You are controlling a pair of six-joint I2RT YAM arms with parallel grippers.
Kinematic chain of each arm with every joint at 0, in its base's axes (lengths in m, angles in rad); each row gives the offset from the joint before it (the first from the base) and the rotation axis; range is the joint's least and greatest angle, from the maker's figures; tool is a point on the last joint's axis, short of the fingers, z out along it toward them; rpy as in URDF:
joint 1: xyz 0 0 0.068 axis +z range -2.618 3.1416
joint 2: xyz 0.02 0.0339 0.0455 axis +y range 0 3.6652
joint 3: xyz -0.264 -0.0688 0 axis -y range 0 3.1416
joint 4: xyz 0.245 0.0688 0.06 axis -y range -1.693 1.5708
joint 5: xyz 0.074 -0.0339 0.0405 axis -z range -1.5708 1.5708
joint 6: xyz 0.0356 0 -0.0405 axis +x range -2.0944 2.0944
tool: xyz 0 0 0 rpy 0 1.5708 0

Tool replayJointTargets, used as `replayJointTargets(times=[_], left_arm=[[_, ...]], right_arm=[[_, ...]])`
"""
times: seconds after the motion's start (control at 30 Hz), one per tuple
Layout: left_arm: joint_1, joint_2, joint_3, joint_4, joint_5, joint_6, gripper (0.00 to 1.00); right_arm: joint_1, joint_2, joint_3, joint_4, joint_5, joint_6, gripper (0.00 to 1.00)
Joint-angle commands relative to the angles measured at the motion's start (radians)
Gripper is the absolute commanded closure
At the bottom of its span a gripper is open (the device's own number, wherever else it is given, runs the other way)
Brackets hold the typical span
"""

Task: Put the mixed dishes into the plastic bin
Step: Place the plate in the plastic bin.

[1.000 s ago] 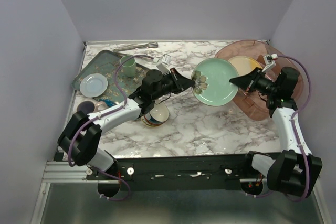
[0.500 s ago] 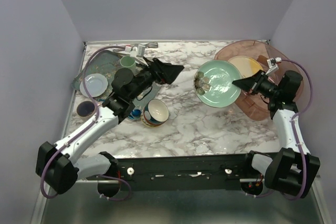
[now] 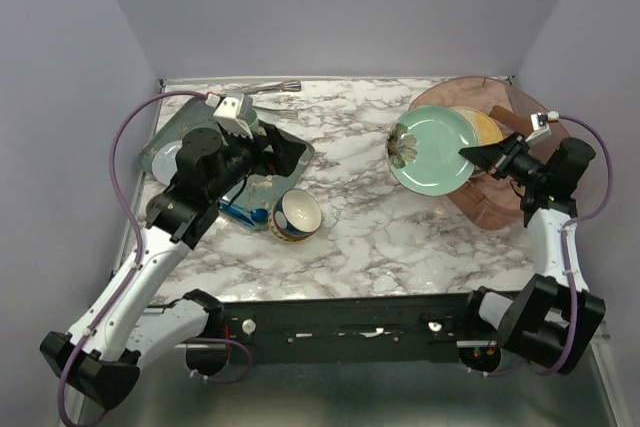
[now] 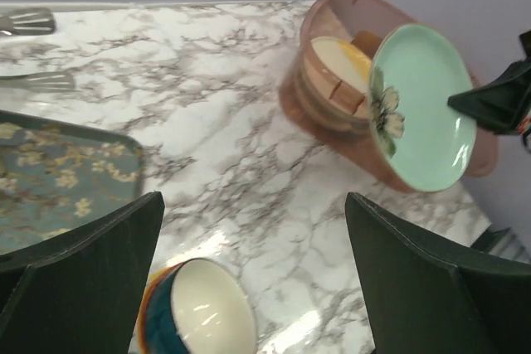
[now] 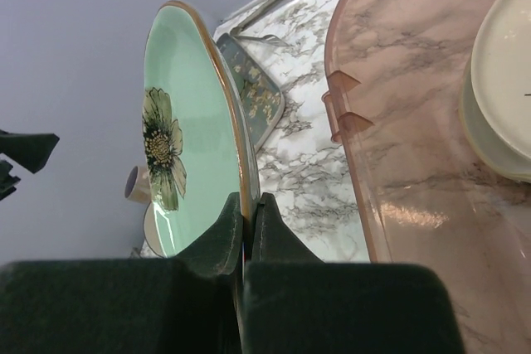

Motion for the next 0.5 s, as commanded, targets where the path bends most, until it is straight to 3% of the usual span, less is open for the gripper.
replayJointTargets(times=[0.0,0.17,0.47], left_arm=[[0.004,-0.111,-0.04,-0.22,-0.118,0.242,0.01],[0.002,-0.246,-0.198,-0.128,-0.213,0.279,0.01],[0.002,-0.362,-0.266,-0.103,-0.245,0.288,0.01]], right_arm=[[-0.01,0.055,0.068,0.064,0.003,0.051,0.99],[-0.01,0.124,0.141,0.006,0.086,0.023,0.99],[-0.01,0.115,0.163,-0.017,0.328,0.044,0.99]])
